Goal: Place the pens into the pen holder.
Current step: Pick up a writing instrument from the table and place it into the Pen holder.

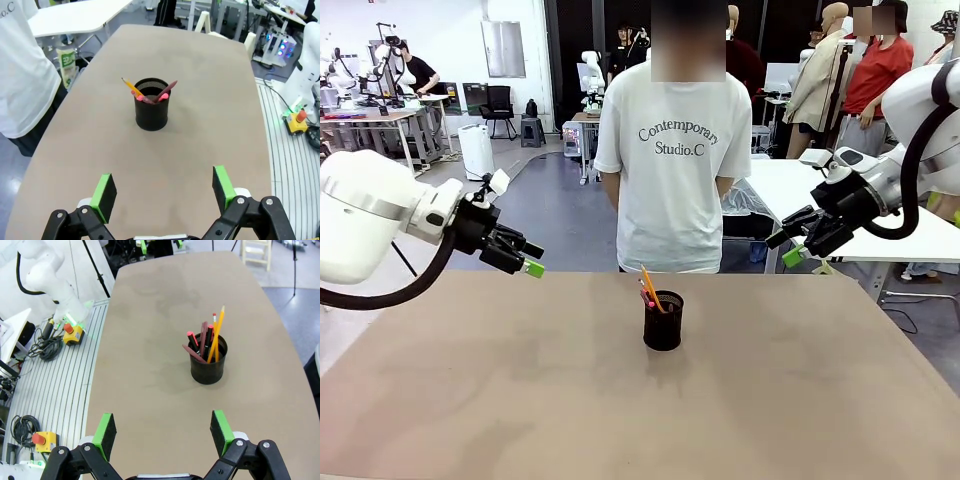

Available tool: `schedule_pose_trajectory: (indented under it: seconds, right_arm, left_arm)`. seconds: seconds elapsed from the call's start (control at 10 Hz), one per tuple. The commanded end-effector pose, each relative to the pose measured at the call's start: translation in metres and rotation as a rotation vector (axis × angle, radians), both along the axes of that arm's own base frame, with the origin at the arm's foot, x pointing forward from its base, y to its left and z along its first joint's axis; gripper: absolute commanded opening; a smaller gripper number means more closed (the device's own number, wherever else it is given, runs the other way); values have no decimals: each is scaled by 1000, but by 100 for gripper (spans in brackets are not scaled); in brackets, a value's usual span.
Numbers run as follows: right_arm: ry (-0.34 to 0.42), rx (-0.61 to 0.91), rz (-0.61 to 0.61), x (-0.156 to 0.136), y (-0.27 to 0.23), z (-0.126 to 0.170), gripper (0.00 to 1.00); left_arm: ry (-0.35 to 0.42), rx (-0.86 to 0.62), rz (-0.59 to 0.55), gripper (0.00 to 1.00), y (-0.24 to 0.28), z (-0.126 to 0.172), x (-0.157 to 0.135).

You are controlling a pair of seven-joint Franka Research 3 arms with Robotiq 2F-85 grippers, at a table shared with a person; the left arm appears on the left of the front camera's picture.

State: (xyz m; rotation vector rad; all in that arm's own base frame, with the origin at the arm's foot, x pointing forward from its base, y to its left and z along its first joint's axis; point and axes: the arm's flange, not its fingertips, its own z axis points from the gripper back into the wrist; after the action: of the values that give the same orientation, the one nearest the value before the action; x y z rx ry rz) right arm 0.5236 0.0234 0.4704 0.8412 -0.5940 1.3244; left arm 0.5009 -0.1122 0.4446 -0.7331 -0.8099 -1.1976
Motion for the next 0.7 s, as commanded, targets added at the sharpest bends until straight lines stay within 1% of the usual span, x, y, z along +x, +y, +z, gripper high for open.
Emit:
schedule_pose_trajectory:
  seconds: [0.0,0.2,0.3,0.6]
  right_arm:
    - [5,5,-2,-1,0,2,100]
    - [5,5,-2,-1,0,2,100]
    - [5,5,-2,-1,0,2,100]
    - [5,5,-2,-1,0,2,100]
  left_arm:
    - [-2,12,-23,100,9,9,-3]
    - [-30,5,-15,100,13,11,-6]
    - [-13,7,-6,100,4,7,-1]
    - [-13,7,-6,100,4,7,-1]
